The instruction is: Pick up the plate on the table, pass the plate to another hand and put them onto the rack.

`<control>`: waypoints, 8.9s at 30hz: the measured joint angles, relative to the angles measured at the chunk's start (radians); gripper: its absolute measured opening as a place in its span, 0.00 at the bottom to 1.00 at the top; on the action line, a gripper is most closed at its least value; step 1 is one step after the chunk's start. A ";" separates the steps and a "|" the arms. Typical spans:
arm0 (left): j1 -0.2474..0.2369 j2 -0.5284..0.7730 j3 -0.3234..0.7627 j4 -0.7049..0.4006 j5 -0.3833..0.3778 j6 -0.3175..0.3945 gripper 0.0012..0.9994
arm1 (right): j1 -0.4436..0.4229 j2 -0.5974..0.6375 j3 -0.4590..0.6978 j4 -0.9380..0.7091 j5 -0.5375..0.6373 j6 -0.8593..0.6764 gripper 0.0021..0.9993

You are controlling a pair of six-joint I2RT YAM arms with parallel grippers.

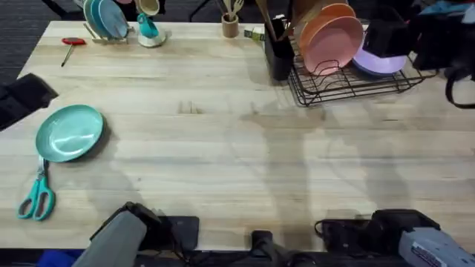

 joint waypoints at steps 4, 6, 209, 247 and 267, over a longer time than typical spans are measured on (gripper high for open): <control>0.063 0.050 0.000 0.070 0.007 0.006 0.99 | 0.000 0.000 0.000 -0.030 0.000 0.000 0.99; 0.085 0.067 0.000 0.106 0.009 0.008 0.99 | 0.000 0.000 0.000 -0.040 0.000 0.000 0.99; -0.840 0.155 0.014 0.265 0.517 -0.403 0.04 | 0.256 0.100 0.001 0.062 0.000 -0.037 0.99; -0.839 0.155 0.014 0.264 0.554 -0.488 0.04 | 0.259 0.258 0.003 -0.009 -0.269 0.618 0.99; -0.839 0.155 0.014 0.264 0.561 -0.514 0.04 | 0.389 0.337 0.003 0.079 -0.306 0.739 0.99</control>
